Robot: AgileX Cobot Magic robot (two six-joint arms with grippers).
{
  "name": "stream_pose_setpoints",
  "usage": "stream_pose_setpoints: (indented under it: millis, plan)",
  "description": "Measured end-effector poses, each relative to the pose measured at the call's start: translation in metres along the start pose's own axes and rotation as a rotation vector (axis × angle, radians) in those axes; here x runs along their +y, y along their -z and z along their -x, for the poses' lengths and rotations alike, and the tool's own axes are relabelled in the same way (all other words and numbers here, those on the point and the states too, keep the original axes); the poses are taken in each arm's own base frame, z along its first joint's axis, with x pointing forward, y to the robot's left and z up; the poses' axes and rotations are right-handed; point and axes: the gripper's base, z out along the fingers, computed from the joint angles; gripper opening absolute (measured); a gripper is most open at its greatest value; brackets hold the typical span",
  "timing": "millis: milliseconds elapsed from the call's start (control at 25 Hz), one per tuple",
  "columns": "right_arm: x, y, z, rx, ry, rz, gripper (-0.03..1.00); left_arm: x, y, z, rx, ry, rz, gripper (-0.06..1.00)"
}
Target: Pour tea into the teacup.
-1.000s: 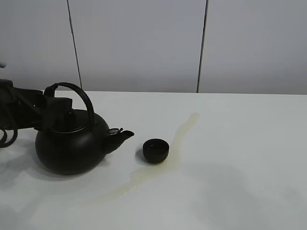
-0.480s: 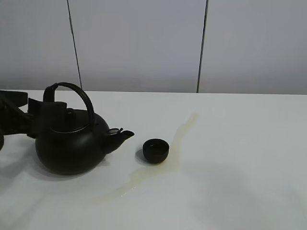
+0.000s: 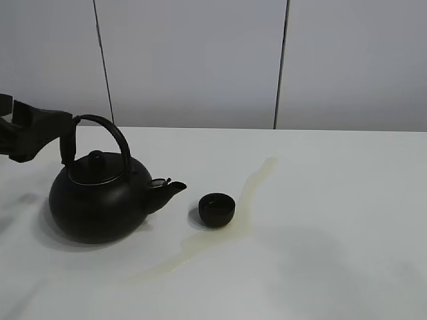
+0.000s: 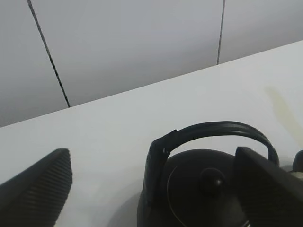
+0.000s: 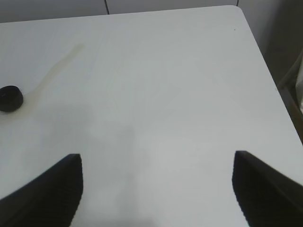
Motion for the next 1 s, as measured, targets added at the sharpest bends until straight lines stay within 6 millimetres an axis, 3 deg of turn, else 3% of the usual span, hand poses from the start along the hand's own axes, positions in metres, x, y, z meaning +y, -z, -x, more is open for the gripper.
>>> stream_pose_setpoints:
  millis: [480, 600, 680, 840, 1000]
  plan:
    - [0.000, 0.000, 0.000, 0.000, 0.000, 0.000, 0.59, -0.002, -0.018, 0.038, 0.073, 0.110, -0.004, 0.66]
    - [0.000, 0.000, 0.000, 0.000, 0.000, 0.000, 0.59, -0.003, -0.025, 0.058, 0.190, 0.078, 0.011, 0.66]
    - [0.000, 0.000, 0.000, 0.001, 0.000, 0.000, 0.59, -0.001, -0.025, 0.087, 0.227, 0.056, 0.035, 0.66]
    - [0.000, 0.000, 0.000, 0.001, 0.000, 0.000, 0.59, 0.025, -0.011, 0.143, 0.292, 0.066, 0.160, 0.66]
    - [0.000, 0.000, 0.000, 0.001, 0.000, 0.000, 0.59, 0.073, 0.026, 0.157, 0.367, 0.105, 0.346, 0.66]
